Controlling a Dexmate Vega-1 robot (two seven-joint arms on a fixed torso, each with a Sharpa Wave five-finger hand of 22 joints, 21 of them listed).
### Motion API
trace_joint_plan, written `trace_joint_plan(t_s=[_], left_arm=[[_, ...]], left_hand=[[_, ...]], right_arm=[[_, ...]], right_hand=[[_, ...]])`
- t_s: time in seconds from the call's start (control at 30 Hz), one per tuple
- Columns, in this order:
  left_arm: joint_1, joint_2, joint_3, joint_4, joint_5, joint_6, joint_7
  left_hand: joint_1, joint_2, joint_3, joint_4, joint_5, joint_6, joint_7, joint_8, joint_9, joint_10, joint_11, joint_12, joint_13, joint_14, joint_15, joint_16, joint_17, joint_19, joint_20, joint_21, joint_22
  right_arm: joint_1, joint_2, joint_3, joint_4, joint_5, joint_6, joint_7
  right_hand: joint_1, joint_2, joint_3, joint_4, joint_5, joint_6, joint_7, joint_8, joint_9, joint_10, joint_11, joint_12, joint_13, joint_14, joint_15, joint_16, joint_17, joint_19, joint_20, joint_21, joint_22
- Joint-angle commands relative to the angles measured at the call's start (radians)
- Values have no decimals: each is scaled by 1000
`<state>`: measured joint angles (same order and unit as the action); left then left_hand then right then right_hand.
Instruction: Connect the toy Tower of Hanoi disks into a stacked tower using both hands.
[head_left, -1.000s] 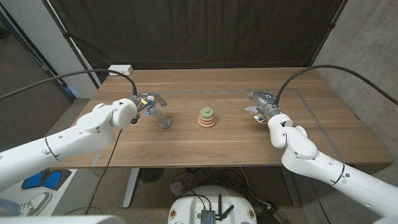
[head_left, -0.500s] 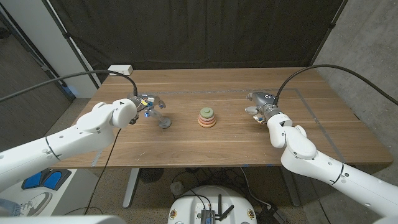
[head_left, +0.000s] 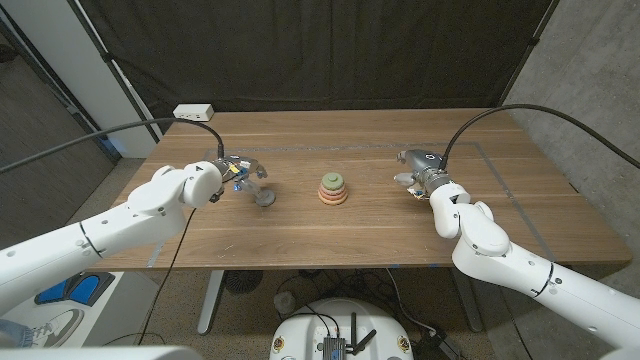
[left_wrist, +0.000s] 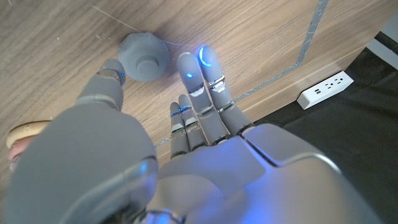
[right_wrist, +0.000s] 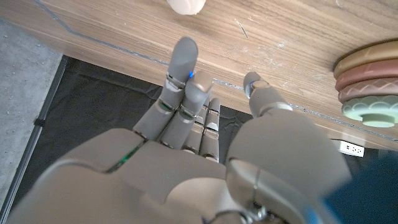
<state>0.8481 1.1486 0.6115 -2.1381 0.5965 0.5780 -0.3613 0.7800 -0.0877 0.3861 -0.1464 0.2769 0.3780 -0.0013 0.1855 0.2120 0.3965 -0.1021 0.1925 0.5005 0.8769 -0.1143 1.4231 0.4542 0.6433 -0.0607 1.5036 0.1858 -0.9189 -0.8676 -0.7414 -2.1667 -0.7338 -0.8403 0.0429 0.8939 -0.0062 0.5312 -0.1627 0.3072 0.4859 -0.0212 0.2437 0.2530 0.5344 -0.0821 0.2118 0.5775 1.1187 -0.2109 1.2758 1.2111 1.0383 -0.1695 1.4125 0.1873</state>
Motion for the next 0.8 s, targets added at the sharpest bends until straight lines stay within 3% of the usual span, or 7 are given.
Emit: trace_joint_plan(t_s=[0.03, 0.8], left_arm=[[20, -27, 3, 30, 39, -18, 16], [35, -77, 21, 84, 77, -28, 52]], left_hand=[[-6, 0, -2, -2, -4, 13, 3, 11, 0, 15, 0, 7, -2, -4, -102, 0, 2, -4, -109, 1, 3], [-3, 6, -3, -8, -10, 24, -1, 17, -2, 30, -6, 14, -10, 2, -102, 6, 2, 5, -112, 2, 3]], right_arm=[[7, 2, -10, 0, -4, -9, 13], [28, 11, -25, 6, -18, -24, 38]], right_hand=[[-1, 7, 5, 2, 6, 7, 1, -1, 2, 9, 1, 3, 2, -5, -9, -2, 2, -3, -50, -2, 2], [-2, 8, 6, 1, 14, 8, 2, -4, 2, 13, 2, 3, 4, -5, -9, -1, 3, -5, -50, 0, 2]])
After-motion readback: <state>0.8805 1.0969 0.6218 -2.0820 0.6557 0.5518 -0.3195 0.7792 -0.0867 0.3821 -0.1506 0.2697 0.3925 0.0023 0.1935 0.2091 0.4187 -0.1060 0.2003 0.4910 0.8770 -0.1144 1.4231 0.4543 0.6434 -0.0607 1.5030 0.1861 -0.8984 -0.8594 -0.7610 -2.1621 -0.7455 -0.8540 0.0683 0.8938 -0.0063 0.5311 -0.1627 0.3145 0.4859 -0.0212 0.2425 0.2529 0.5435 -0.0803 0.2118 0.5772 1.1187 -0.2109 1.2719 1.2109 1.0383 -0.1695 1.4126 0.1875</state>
